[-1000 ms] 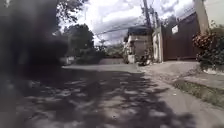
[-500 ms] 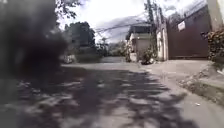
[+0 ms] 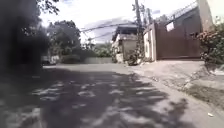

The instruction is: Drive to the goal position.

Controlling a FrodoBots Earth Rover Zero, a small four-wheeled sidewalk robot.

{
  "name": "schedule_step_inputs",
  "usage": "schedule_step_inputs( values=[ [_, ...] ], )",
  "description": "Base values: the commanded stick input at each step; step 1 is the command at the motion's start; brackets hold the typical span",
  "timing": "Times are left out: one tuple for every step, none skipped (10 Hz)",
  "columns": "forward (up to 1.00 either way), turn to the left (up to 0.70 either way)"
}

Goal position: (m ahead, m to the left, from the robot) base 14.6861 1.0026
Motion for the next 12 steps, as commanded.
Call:
schedule_step_inputs(
  values=[
    [1.00,-0.16],
    [1.00,0.00],
    [1.00,0.00],
    [1.00,0.00],
    [1.00,0.00],
    [1.00,0.00],
    [1.00,0.00],
    [1.00,0.00],
    [1.00,0.00],
    [1.00,0.00],
    [1.00,0.00],
    [1.00,0.00]
  ],
)
